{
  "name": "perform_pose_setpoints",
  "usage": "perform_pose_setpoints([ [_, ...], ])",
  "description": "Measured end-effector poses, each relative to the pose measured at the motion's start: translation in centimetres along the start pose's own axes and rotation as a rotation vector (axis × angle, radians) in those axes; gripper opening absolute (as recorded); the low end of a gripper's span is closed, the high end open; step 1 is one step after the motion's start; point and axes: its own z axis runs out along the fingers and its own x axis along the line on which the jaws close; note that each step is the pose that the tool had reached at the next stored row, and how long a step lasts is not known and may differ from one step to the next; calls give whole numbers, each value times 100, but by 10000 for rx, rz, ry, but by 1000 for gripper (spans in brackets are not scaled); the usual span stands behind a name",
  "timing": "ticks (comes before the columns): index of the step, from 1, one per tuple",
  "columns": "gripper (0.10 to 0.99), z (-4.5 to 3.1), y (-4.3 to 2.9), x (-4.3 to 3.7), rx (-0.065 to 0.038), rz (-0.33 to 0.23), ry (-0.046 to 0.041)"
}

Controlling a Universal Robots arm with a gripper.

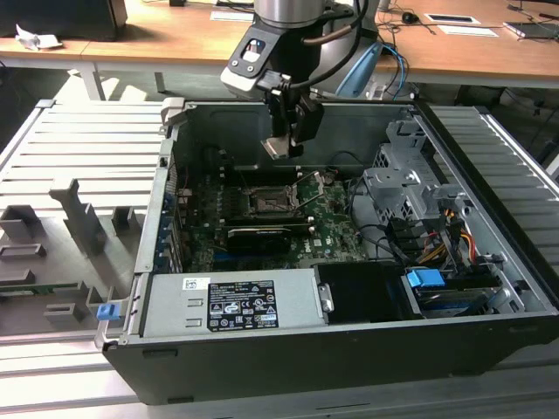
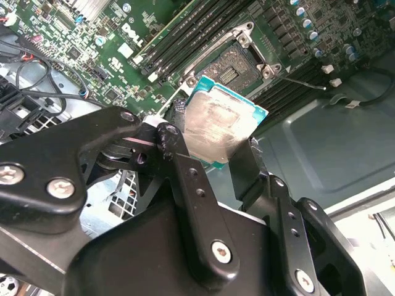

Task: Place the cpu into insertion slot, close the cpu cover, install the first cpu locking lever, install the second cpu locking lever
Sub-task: 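Place the cpu into insertion slot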

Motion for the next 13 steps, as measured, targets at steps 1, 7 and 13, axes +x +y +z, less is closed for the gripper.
perform_pose_setpoints([
  [1, 529, 1, 0, 0, 0, 10, -1],
  [7, 529, 6, -1, 0, -2, 104, -9],
  [13, 529, 9, -1, 0, -6, 324, -28],
])
